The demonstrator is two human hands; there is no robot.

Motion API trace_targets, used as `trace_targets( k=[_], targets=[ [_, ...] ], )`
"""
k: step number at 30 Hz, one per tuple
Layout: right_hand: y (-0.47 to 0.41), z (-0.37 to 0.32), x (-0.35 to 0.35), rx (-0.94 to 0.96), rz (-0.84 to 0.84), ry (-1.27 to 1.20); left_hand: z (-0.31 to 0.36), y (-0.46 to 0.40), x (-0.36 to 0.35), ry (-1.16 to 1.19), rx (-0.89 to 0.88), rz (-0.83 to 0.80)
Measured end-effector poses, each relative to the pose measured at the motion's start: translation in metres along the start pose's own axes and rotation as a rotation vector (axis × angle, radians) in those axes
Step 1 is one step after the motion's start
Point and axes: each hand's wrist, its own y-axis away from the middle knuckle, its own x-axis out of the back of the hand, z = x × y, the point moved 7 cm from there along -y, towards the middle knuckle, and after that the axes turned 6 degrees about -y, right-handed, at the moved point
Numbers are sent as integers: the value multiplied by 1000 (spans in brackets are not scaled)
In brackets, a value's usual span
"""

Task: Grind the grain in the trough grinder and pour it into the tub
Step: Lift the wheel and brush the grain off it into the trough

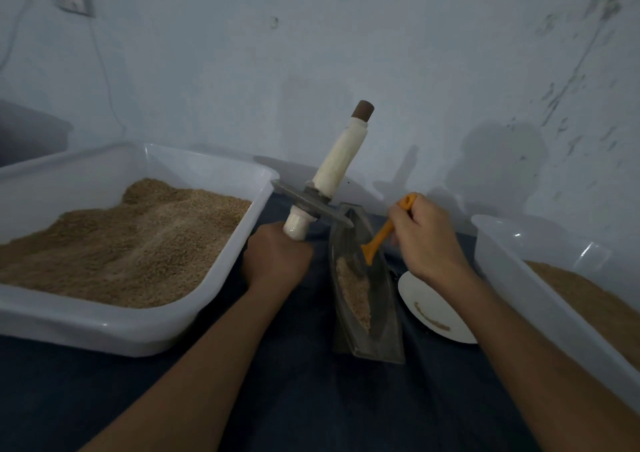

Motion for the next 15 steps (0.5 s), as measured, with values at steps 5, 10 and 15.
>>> trace_targets(
  k=[5, 10, 15],
  targets=[
    [6, -25, 39, 48, 91, 8, 1, 0, 0, -3, -2, 2],
    [9, -54, 74, 97, 145, -74, -1, 2, -3, 16, 10, -18],
    [31, -70, 70, 148, 57, -86, -1, 1, -4, 7, 4, -7]
  ],
)
